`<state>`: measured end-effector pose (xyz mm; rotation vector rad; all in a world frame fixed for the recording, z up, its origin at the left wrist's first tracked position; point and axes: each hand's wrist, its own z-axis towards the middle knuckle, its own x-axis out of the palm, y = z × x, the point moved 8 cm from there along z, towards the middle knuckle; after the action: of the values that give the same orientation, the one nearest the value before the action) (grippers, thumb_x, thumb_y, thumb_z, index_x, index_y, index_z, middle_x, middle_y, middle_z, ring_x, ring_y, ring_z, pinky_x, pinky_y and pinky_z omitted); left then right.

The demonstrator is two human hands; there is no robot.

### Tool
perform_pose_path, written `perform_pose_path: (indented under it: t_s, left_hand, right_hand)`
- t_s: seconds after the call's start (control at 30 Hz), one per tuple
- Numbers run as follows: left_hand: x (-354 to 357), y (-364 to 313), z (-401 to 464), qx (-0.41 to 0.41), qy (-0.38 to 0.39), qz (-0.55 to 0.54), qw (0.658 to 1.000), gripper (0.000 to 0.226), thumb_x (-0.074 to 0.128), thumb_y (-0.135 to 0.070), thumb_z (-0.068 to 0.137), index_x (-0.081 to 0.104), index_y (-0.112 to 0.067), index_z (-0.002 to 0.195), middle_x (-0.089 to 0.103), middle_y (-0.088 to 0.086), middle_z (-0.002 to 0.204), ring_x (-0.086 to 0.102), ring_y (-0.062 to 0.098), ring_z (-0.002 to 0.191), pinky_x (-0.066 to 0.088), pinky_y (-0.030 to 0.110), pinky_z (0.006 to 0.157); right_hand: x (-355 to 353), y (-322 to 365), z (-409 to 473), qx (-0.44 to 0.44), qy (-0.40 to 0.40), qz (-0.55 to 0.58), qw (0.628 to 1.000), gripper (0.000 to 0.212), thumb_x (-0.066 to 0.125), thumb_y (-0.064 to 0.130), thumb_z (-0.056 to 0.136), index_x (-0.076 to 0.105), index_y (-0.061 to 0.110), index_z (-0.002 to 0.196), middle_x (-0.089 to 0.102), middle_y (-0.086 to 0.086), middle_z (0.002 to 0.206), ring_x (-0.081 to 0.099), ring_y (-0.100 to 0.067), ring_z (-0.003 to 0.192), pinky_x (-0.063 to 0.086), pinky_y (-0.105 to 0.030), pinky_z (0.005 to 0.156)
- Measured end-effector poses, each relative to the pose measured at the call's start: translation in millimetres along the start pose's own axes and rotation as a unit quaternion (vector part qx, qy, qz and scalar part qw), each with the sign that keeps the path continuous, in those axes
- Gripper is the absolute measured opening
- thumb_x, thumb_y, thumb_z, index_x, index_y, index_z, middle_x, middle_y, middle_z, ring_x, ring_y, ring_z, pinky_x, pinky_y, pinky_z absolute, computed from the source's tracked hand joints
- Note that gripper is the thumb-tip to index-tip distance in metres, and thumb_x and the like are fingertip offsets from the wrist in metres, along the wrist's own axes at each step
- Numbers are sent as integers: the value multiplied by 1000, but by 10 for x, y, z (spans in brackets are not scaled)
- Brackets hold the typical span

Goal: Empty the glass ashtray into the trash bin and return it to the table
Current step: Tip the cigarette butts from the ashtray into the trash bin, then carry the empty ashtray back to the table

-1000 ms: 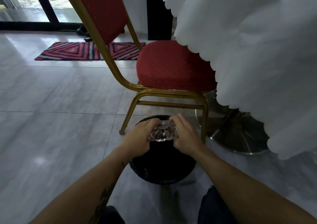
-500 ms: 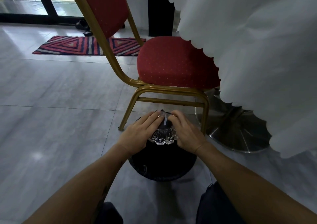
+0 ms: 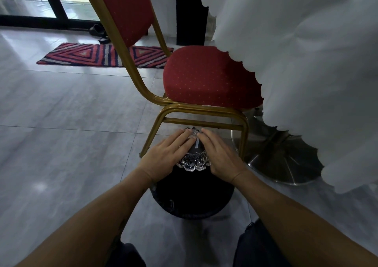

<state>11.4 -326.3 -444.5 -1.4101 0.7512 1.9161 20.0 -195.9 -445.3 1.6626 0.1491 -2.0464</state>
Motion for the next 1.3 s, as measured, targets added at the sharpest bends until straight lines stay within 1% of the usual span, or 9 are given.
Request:
perform_pose_path:
  t_s: [0.17, 0.57, 0.67, 0.73, 0.83, 0.93, 1.07, 1.17, 1.3]
  left_hand:
    - [-1, 9, -3, 5, -9, 1, 1000, 61, 31, -7, 92, 34, -5, 153, 33, 18, 160, 30, 33, 149, 42, 45, 114]
    - [-51, 55, -32, -2, -18, -18, 1000, 61, 32, -6, 90, 37, -4, 151, 37, 18, 158, 34, 33, 147, 41, 43, 116]
    - [-63, 83, -17, -12, -12, -60, 998, 70, 44, -5, 85, 31, -9, 154, 36, 12, 159, 33, 28, 148, 38, 38, 117]
    - [-83, 155, -12, -58, 9, -162, 985, 71, 55, -9, 86, 32, -17, 152, 40, 3, 157, 37, 19, 144, 39, 35, 117]
    - [-164, 295, -70, -148, 60, -328, 931, 57, 58, -11, 88, 44, -23, 141, 61, -2, 134, 58, 13, 120, 51, 36, 104]
    - [-478, 393, -189, -237, 106, -446, 857, 42, 58, -5, 91, 54, -23, 128, 69, -2, 111, 66, 11, 101, 56, 41, 91]
    - [-1173, 455, -283, -337, 137, -553, 749, 41, 63, -5, 90, 56, -25, 125, 70, 3, 115, 69, 18, 105, 59, 46, 92]
    - [-1833, 492, -207, -386, 137, -593, 693, 43, 65, -6, 92, 55, -23, 130, 71, 8, 118, 71, 22, 102, 63, 41, 83]
    - [-2784, 541, -1, -419, 125, -629, 643, 37, 64, -23, 94, 55, -22, 130, 72, 22, 112, 73, 25, 92, 63, 36, 76]
  right_hand:
    - [17, -5, 11, -5, -2, -13, 1000, 73, 57, 1, 80, 35, 3, 150, 40, -21, 154, 43, -35, 139, 45, -44, 111]
    - [40, 36, 62, -10, 1, -19, 1000, 84, 70, -3, 74, 33, 7, 149, 41, -17, 152, 43, -32, 138, 49, -40, 105]
    - [38, 22, 82, 11, 12, 39, 999, 76, 70, 1, 78, 38, 7, 147, 42, -14, 150, 42, -29, 137, 43, -39, 111]
    - [8, -11, 77, 54, 27, 132, 989, 65, 70, 5, 82, 44, 15, 140, 49, -6, 141, 49, -22, 128, 47, -38, 107]
    - [-103, -65, 75, 148, 45, 265, 952, 43, 65, 10, 89, 50, 33, 122, 60, 5, 122, 59, -14, 110, 55, -41, 92]
    - [-370, 50, 149, 203, 65, 289, 933, 28, 62, 15, 94, 52, 36, 109, 65, 8, 107, 63, -15, 99, 56, -48, 84]
    - [-997, 376, 299, 241, 109, 309, 914, 23, 58, 19, 96, 54, 31, 115, 68, 0, 103, 65, -21, 90, 55, -44, 77]
    - [-1594, 571, 406, 264, 129, 313, 903, 23, 55, 18, 97, 57, 26, 119, 68, 0, 101, 63, -16, 90, 50, -33, 71]
    - [-2472, 744, 537, 298, 114, 341, 884, 22, 58, 21, 92, 61, 30, 112, 70, 6, 106, 66, -15, 97, 55, -42, 88]
